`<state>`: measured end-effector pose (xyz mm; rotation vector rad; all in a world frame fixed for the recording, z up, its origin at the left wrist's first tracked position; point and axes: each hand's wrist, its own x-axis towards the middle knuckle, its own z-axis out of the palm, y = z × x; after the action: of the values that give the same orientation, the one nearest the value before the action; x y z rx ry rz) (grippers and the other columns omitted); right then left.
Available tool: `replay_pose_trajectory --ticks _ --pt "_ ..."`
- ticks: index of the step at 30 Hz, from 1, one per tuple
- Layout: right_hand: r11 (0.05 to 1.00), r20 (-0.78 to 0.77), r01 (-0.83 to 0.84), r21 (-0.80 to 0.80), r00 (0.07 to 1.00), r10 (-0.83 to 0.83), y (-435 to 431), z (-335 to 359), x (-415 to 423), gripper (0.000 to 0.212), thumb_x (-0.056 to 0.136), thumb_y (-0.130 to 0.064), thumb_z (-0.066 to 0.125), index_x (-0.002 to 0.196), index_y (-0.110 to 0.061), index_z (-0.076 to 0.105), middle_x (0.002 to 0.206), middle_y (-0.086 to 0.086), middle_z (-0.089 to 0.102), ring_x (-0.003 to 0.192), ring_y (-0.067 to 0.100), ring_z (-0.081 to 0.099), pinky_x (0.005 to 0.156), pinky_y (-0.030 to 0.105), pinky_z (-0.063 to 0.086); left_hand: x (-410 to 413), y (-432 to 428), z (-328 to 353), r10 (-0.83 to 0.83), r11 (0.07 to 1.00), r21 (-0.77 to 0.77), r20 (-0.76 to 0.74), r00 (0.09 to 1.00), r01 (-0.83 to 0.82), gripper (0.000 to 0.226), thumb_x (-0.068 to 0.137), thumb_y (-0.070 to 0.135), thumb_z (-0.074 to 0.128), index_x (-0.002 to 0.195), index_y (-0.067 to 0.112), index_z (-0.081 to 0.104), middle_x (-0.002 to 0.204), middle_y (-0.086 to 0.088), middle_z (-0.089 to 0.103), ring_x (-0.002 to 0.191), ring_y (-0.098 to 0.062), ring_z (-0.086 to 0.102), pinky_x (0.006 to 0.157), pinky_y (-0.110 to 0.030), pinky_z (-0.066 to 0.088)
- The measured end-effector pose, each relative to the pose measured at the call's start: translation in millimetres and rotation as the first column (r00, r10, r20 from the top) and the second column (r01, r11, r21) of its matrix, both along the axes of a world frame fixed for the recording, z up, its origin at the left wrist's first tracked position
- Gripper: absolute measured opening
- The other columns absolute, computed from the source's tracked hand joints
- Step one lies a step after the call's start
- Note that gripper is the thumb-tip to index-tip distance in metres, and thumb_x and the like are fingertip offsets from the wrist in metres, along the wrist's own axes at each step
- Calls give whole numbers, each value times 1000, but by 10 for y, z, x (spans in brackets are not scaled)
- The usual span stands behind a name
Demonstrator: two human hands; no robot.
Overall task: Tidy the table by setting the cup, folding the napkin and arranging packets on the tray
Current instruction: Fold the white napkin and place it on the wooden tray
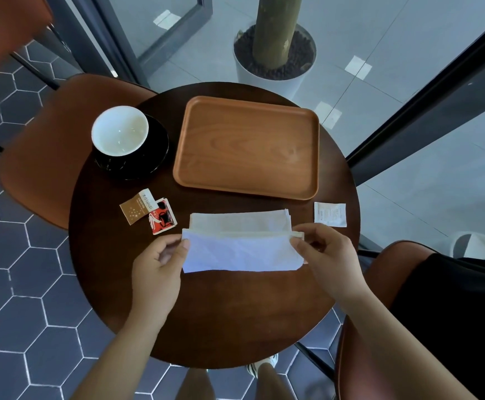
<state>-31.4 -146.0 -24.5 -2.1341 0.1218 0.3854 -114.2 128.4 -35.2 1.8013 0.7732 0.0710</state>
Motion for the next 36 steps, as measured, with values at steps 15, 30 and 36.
replay_pose_trajectory --ticks 15,30,36 --pt "978 66 -10 -208 998 24 283 -230 485 20 90 -32 72 109 -24 71 87 -13 70 81 1 63 62 5 39 371 19 -281 119 991 66 -93 988 -114 17 95 27 67 84 39 67 88 17 70 86 6 65 73 -21 48" --pt "930 213 -51 -364 968 136 383 -339 509 10 96 -9 61 105 -6 62 91 6 67 72 18 49 61 28 34 486 -54 -314 6 927 373 -107 994 35 16 97 26 64 98 13 74 75 17 60 71 -1 57 63 -16 40" --pt "927 239 -43 -373 961 141 380 -326 499 6 96 -8 62 101 -5 61 88 6 65 69 19 49 53 26 33 509 -48 -307 -15 912 405 -115 993 60 20 96 31 66 94 13 74 66 15 59 64 -4 57 56 -27 46"
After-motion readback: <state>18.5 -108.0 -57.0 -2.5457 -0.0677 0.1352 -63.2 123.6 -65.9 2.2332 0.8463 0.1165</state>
